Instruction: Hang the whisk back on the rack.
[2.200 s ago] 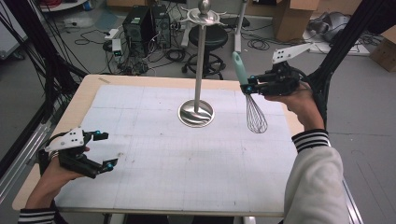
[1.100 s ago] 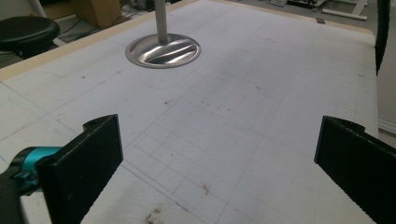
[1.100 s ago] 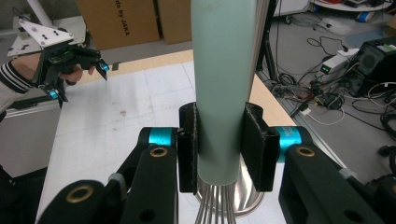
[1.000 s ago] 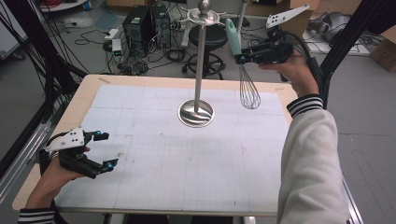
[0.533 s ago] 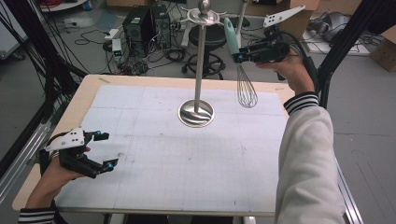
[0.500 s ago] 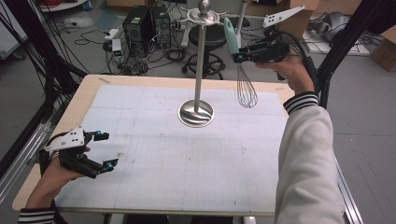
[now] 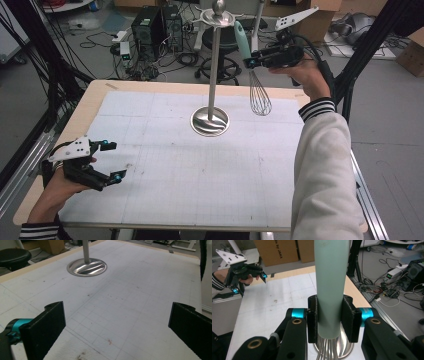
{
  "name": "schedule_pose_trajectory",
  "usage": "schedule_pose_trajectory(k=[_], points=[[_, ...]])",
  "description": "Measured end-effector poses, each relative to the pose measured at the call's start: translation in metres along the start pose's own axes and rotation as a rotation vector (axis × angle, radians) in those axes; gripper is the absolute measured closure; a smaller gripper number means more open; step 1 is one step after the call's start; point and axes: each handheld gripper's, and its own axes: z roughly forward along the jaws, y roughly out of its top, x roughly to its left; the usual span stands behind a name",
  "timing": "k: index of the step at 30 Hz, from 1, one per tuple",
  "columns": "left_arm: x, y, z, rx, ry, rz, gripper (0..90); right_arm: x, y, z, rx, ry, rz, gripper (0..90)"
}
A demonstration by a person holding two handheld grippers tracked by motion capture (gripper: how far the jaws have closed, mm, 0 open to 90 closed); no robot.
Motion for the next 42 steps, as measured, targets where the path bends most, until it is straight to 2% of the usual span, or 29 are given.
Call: schedule_pose_trajectory(k=[16,26,27,28,30,35,40,42], points=[[0.000,0.000,0.000,0.001,0.000,-0.002,1.7,0.000,0.001,0.018,0.004,0.005,0.007,69.3],[0.001,0.000,0.000,0.004,-0.002,0.000,1.7,0.000,0.002,0.028,-0.001,0.000,-0.008,67.8],[0.001,0.000,0.000,0.005,-0.001,0.000,1.7,0.002,0.003,0.029,0.001,-0.007,-0.015,66.3],[0.001,0.000,0.000,0.005,0.001,-0.002,1.7,0.003,0.003,0.030,-0.001,-0.018,-0.015,60.8],[0.001,0.000,0.000,0.007,0.002,0.001,1.7,0.004,0.002,0.030,0.008,-0.043,-0.007,58.5],[0.002,0.000,0.000,0.000,0.002,-0.003,1.7,0.010,-0.002,0.027,0.004,-0.095,0.014,43.3],[0.002,0.000,-0.001,-0.007,0.001,-0.004,1.7,0.024,-0.011,0.018,0.013,-0.146,0.041,24.2],[0.002,0.000,-0.002,-0.011,-0.003,-0.007,1.7,0.031,-0.016,0.015,0.010,-0.170,0.055,13.1]])
